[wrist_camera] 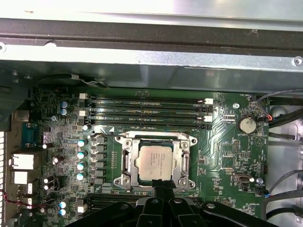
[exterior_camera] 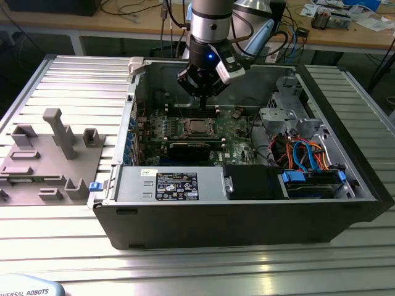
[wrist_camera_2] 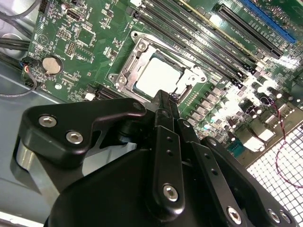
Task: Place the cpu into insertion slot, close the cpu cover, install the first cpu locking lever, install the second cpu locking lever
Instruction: 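Install the first cpu locking lever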
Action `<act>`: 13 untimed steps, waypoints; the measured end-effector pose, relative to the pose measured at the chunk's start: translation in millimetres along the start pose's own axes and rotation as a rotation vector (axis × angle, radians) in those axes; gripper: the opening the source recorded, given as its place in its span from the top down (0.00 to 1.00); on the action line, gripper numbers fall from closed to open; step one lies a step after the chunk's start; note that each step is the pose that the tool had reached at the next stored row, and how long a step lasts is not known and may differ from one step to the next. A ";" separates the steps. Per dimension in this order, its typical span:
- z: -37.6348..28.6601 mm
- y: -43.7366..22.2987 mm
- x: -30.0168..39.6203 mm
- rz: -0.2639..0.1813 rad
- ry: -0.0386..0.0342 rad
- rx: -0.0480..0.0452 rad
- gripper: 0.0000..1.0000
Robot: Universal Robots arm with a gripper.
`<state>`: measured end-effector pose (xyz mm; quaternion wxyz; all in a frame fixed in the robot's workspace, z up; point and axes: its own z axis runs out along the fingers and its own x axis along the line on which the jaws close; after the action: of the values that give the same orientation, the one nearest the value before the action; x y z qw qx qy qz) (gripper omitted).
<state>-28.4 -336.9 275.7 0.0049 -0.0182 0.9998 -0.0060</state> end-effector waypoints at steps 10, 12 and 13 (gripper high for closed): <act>0.0 0.2 4.8 0.000 0.0000 -0.0002 0.89; -0.1 0.3 7.4 0.000 0.0000 -0.0001 0.89; -0.1 0.3 8.5 0.000 0.0000 -0.0002 0.89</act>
<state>-36.9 -336.9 275.7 0.0049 -0.0182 0.9998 -0.0059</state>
